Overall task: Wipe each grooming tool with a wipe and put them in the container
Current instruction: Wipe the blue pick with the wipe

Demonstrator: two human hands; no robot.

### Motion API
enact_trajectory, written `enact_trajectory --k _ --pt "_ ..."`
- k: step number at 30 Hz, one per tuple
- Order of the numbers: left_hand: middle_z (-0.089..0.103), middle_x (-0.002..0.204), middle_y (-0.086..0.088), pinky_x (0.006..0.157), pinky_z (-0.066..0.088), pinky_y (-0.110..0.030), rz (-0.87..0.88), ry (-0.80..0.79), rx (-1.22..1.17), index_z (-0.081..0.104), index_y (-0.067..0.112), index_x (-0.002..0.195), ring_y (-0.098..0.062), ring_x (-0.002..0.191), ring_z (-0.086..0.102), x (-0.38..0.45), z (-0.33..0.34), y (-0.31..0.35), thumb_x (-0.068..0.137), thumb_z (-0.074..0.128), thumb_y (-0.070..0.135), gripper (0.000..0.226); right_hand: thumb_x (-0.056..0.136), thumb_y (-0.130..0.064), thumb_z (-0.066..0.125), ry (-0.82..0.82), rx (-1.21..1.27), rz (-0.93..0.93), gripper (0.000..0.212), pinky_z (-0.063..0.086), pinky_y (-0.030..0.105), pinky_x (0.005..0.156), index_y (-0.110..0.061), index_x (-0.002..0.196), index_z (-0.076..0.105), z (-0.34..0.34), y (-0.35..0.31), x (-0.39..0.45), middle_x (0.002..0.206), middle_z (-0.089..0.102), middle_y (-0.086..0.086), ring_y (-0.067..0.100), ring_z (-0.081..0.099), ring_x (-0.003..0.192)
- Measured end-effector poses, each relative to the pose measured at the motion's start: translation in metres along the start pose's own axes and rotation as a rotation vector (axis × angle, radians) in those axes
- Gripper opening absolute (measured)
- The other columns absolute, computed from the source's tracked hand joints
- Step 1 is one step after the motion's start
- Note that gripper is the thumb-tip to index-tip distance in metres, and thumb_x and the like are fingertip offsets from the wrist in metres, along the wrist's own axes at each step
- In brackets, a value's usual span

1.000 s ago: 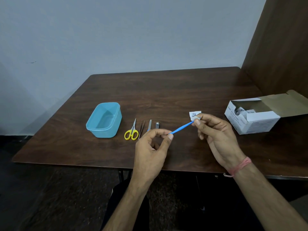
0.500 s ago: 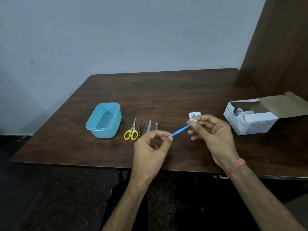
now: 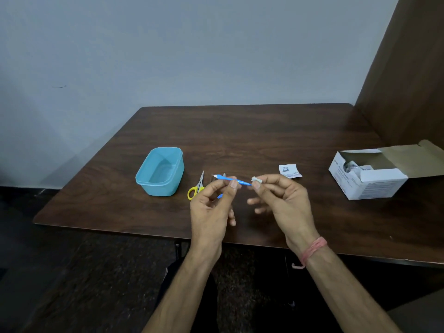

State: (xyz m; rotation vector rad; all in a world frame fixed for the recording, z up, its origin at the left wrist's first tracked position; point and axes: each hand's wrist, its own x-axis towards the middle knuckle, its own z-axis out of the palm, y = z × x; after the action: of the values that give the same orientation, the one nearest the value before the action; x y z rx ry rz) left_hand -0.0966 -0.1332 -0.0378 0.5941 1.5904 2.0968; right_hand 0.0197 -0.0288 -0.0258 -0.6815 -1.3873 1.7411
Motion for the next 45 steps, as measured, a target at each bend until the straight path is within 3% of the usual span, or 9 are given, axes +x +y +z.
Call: enact_trajectory --k 3,8,12,14,17,19,28,42,45 --pt "0.077 0.083 0.008 0.041 0.042 -0.022 -0.044 0.045 -0.052 0.084 0.008 0.116 -0.007 0.045 0.043 0.001 0.005 0.002 0.101 0.082 0.015 0.016 0.100 -0.010 0.078 -0.024 -0.004 0.017 0.012 0.061 0.026 0.056 -0.004 0.109 0.074 0.012 0.004 -0.005 0.097 0.084 0.012 0.021 0.079 0.069" --pt "0.083 0.096 -0.008 0.043 0.041 -0.020 -0.057 0.083 -0.032 0.088 0.019 0.117 -0.007 0.048 0.044 0.002 0.000 0.023 0.098 0.086 0.019 0.018 0.100 -0.014 0.079 -0.092 -0.037 0.027 0.014 0.061 0.027 0.056 -0.003 0.108 0.075 0.023 0.004 -0.003 0.097 0.084 0.008 0.025 0.080 0.074" --pt "0.082 0.087 0.007 0.045 0.041 -0.018 0.021 0.214 0.067 0.088 0.018 0.111 -0.005 0.047 0.044 0.041 -0.032 0.066 0.098 0.087 0.022 0.013 0.097 -0.010 0.081 -0.053 -0.096 -0.031 0.010 0.058 0.025 0.052 -0.004 0.105 0.078 0.010 0.006 0.015 0.091 0.080 0.008 0.018 0.074 0.066" --pt "0.083 0.086 0.014 0.055 0.047 -0.019 0.076 0.293 0.186 0.089 0.022 0.103 -0.002 0.050 0.054 0.068 -0.060 0.090 0.096 0.091 0.027 0.009 0.096 -0.008 0.082 -0.046 -0.130 -0.049 0.009 0.056 0.024 0.051 -0.005 0.103 0.078 0.003 0.010 0.019 0.088 0.080 0.005 0.016 0.071 0.063" --pt "0.085 0.091 0.019 0.088 0.063 -0.032 0.127 0.307 0.565 0.090 0.030 0.101 0.005 0.085 0.077 0.100 -0.099 0.115 0.093 0.091 0.039 0.012 0.095 -0.007 0.083 -0.060 -0.173 -0.068 0.006 0.055 0.024 0.050 -0.007 0.100 0.079 -0.001 0.014 0.020 0.084 0.079 0.003 0.016 0.067 0.061" --pt "0.084 0.091 0.020 0.097 0.062 -0.035 0.092 0.280 0.853 0.088 0.034 0.100 -0.001 0.096 0.078 0.112 -0.114 0.122 0.089 0.092 0.047 0.017 0.095 -0.008 0.084 -0.088 -0.233 -0.073 0.006 0.054 0.025 0.051 -0.011 0.098 0.080 0.000 0.016 0.019 0.085 0.079 0.005 0.017 0.066 0.062" --pt "0.076 0.087 0.009 0.081 0.054 -0.036 0.084 0.242 1.566 0.081 0.030 0.079 -0.027 0.097 0.077 0.130 -0.104 0.118 0.086 0.089 0.026 0.011 0.094 -0.011 0.086 -0.076 -0.281 -0.091 0.007 0.054 0.027 0.052 -0.017 0.095 0.082 -0.002 0.019 0.019 0.086 0.080 0.006 0.018 0.066 0.061" --pt "0.075 0.099 -0.006 0.077 0.059 -0.039 -0.021 0.121 1.948 0.076 0.013 0.119 -0.025 0.088 0.072 0.138 -0.091 0.114 0.088 0.093 0.040 0.044 0.093 -0.015 0.087 -0.069 -0.296 -0.098 0.007 0.052 0.029 0.053 -0.020 0.094 0.082 0.001 0.018 0.018 0.086 0.080 0.004 0.018 0.066 0.062" --pt "0.078 0.101 -0.005 0.081 0.065 -0.040 -0.004 0.112 1.921 0.078 0.015 0.114 -0.025 0.090 0.076 0.137 -0.091 0.114 0.087 0.093 0.039 0.040 0.094 -0.014 0.088 -0.069 -0.295 -0.099 0.008 0.052 0.029 0.053 -0.020 0.094 0.082 0.001 0.019 0.018 0.086 0.080 0.005 0.018 0.066 0.062"
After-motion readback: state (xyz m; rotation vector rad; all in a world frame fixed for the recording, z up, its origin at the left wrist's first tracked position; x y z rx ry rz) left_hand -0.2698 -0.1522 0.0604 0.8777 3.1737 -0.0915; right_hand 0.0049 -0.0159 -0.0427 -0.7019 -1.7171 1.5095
